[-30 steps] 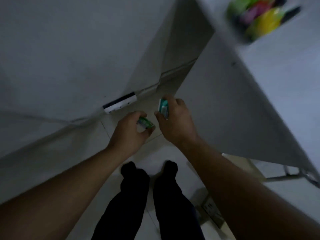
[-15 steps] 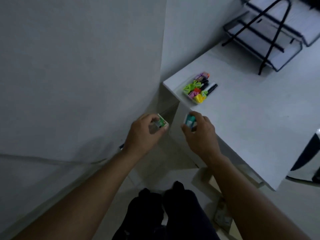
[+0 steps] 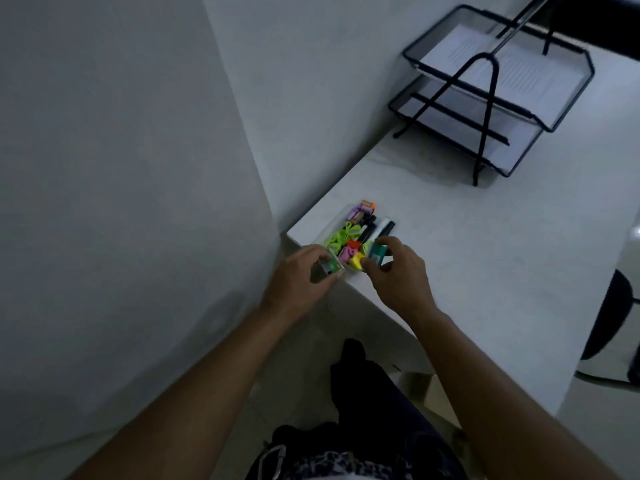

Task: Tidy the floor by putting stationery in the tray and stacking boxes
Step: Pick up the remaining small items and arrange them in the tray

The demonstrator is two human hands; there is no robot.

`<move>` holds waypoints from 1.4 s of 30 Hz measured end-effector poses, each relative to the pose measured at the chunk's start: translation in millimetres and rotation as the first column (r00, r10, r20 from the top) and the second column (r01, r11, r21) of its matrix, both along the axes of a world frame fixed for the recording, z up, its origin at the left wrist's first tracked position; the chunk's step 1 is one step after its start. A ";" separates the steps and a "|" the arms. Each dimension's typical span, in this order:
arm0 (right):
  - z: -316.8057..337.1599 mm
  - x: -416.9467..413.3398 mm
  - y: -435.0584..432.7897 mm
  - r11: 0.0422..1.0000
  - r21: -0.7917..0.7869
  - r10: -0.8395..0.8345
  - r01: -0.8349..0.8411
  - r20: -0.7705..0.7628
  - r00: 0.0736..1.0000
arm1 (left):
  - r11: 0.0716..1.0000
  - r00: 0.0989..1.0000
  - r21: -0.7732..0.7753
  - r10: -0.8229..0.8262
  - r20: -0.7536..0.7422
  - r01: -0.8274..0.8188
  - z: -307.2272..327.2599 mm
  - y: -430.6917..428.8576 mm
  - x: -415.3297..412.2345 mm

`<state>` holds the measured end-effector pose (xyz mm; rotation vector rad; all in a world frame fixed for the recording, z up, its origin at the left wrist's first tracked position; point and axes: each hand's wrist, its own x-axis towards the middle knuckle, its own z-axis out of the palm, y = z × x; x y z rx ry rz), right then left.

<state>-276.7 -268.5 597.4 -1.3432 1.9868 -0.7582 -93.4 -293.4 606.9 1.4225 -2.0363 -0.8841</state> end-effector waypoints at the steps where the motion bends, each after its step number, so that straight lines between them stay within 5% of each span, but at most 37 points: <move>1: -2.8 -5.5 -10.3 1.000 0.014 -0.007 0.007 0.007 1.000 | 1.000 1.000 0.010 -0.009 0.000 0.009 -2.5 -8.9 -5.6; 11: -37.9 -48.6 -85.9 0.982 0.186 -0.044 0.043 0.000 0.999 | 0.981 0.973 0.112 -0.176 0.150 0.160 -38.5 -91.3 -58.2; 28: -57.0 -48.3 -113.4 0.968 0.218 -0.101 0.123 -0.111 0.989 | 0.745 0.675 0.212 -0.664 0.322 0.632 -61.2 -187.0 -108.7; 42: -66.4 -56.6 -84.8 0.961 0.278 0.063 -0.012 -0.175 0.983 | 0.621 0.538 0.186 -0.766 0.352 0.762 -58.4 -194.8 -110.2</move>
